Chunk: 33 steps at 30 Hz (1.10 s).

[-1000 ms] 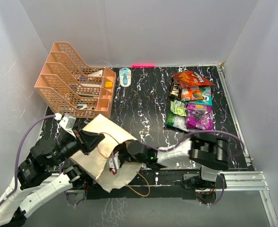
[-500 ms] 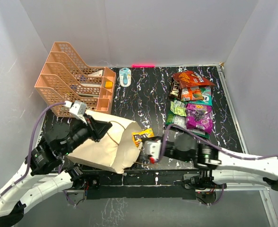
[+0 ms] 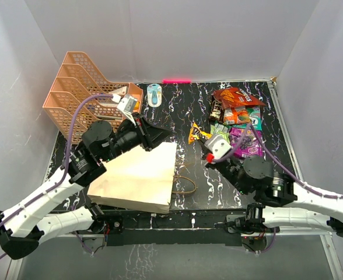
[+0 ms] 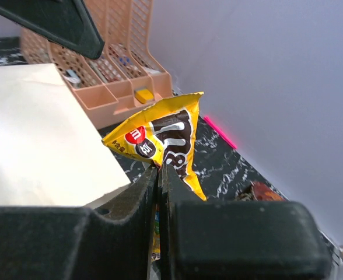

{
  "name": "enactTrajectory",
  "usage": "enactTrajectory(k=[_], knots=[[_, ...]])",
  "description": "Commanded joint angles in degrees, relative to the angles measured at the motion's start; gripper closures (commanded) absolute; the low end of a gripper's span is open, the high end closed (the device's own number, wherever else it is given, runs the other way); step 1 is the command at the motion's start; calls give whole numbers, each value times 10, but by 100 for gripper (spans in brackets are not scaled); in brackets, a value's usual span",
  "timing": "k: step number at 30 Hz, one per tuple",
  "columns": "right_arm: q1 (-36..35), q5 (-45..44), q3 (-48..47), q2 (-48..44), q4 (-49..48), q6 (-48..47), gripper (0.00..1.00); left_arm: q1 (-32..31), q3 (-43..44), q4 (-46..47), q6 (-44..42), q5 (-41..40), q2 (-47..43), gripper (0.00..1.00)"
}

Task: Take the snacks out of the paper bag
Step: Place the snack at the center of the board.

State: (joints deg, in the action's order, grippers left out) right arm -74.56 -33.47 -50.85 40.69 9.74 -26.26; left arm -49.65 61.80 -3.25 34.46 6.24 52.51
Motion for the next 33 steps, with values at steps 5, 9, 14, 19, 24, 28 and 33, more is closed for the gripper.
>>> enactTrajectory(k=[5, 9, 14, 19, 24, 28, 33], knots=[[0, -119, -23, 14, -53, 16, 92, 0, 63, 84, 18, 49, 23, 91], [-1, -126, -5, -3, -26, 89, 92, 0, 65, -51, -1, -13, 6, 92], [9, -220, -4, 53, -30, 157, 92, 0, 37, -138, -5, 9, -5, 73], [223, -87, -24, 123, -19, 220, 92, -15, 53, -208, -13, 51, 56, 34], [454, 142, -45, 182, 18, 302, 92, -40, 33, -227, -45, 18, 92, 20], [529, 228, -34, 194, 19, 319, 92, -56, 35, -203, -54, 3, 146, 19], [552, 256, -8, 164, 21, 313, 92, -73, 77, -227, -77, -20, 236, 27]])
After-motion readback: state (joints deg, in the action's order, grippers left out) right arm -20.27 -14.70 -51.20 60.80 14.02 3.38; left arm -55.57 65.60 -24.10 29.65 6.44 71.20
